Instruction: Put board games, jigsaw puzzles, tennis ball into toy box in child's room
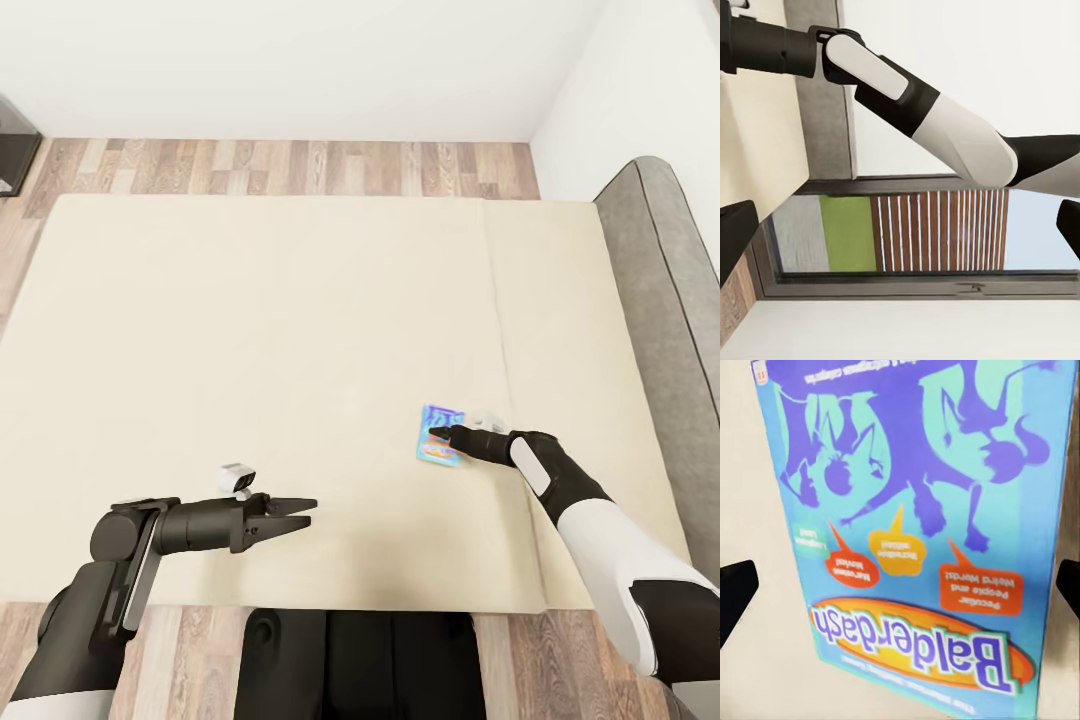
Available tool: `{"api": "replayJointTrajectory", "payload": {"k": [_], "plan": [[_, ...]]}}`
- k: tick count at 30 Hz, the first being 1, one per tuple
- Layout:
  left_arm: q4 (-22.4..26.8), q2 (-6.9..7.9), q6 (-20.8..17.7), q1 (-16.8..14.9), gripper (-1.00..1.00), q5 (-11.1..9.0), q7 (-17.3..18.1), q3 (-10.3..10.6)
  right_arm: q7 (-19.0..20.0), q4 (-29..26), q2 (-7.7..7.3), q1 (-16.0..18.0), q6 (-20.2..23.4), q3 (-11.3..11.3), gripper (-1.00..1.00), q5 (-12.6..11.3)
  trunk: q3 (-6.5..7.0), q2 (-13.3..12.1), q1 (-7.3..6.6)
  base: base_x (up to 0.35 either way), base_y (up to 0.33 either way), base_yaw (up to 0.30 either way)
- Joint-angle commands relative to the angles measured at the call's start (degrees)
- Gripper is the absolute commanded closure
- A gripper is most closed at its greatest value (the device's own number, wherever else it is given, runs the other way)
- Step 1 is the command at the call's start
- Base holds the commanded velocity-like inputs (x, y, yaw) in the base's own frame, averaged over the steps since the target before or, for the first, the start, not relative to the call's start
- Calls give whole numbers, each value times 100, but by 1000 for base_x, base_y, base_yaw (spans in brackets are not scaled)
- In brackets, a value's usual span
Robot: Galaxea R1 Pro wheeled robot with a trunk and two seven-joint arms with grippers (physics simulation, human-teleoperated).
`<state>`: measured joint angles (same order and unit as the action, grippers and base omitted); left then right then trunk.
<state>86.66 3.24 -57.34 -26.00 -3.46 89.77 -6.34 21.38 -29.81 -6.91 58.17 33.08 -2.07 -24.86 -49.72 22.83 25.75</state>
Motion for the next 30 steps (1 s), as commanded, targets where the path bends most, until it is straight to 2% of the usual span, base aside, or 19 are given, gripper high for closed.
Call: {"api": "replayJointTrajectory", "payload": {"k": [1,14,30], "plan": [[0,2,-60,-2,-100,4,23,1,-3,-6,-5,1,23,-21,-100,-28,-6,9,3,0,152,0],[-2,2,-60,-2,-100,11,23,1,-3,-7,16,1,23,-23,-100,-26,-6,9,3,0,126,0],[-5,2,-58,-2,-100,10,23,1,16,-14,-30,-29,15,-5,-100,-23,-6,9,3,0,11,0]]}}
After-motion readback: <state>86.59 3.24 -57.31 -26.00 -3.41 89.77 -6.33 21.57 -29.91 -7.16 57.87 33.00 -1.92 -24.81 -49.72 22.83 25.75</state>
